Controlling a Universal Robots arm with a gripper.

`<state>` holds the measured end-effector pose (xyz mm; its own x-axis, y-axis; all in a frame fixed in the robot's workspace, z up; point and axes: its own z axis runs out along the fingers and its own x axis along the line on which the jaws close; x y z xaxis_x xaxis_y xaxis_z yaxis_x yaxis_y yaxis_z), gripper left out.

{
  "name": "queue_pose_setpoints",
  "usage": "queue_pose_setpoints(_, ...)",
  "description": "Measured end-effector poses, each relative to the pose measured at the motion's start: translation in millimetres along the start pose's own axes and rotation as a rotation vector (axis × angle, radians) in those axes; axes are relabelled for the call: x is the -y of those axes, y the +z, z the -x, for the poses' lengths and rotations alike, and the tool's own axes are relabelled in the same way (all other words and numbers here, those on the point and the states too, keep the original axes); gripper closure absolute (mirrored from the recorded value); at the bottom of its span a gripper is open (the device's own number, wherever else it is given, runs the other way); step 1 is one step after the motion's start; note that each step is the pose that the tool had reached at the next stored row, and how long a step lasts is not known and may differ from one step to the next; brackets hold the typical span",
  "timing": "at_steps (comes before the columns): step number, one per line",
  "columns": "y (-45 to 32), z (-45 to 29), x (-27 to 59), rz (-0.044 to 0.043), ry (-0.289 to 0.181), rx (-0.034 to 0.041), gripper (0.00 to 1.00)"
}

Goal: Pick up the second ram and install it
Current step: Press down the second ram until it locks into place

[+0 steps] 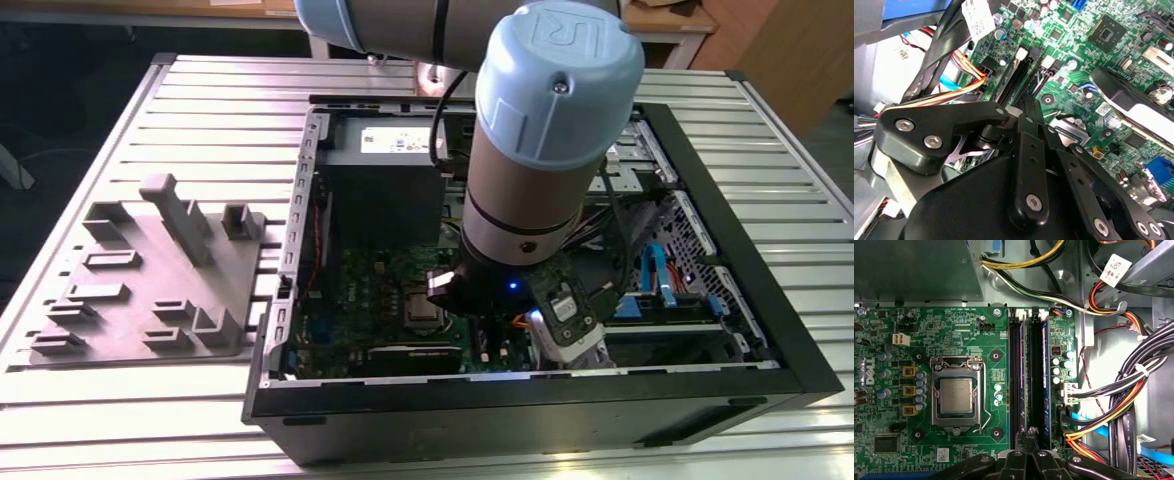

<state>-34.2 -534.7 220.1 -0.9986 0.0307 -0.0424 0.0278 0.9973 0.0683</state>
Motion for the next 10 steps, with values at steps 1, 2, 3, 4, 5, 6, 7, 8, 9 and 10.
queue_pose_setpoints(1, 0.1, 0.0, 0.0, 0.0001, 0.0, 0.0, 0.9)
queue_pose_setpoints(2, 0.3, 0.0, 0.0, 0.0003, 0.0, 0.0001, 0.9)
queue_pose_setpoints(3, 0.4, 0.0, 0.0, 0.0005, 0.0, 0.0001, 0.9)
queue_pose_setpoints(4, 0.3, 0.0, 0.0, 0.0005, 0.0, 0.0001, 0.9)
queue_pose_setpoints(5, 0.7, 0.0, 0.0, 0.0005, 0.0, 0.0001, 0.9)
queue_pose_setpoints(6, 1.4, -0.1, 0.0, 0.0006, 0.0, 0.0002, 0.9)
queue_pose_setpoints(7, 1.6, -0.1, 0.1, 0.0004, 0.0, 0.0001, 0.9)
queue_pose_setpoints(8, 1.6, -0.1, 0.1, 0.0004, 0.0, 0.0001, 0.9)
queue_pose_setpoints(9, 1.7, -0.1, 0.1, 0.0004, 0.0, 0.0001, 0.9)
queue_pose_setpoints(10, 1.7, -0.1, 0.1, 0.0004, 0.0, 0.0001, 0.9)
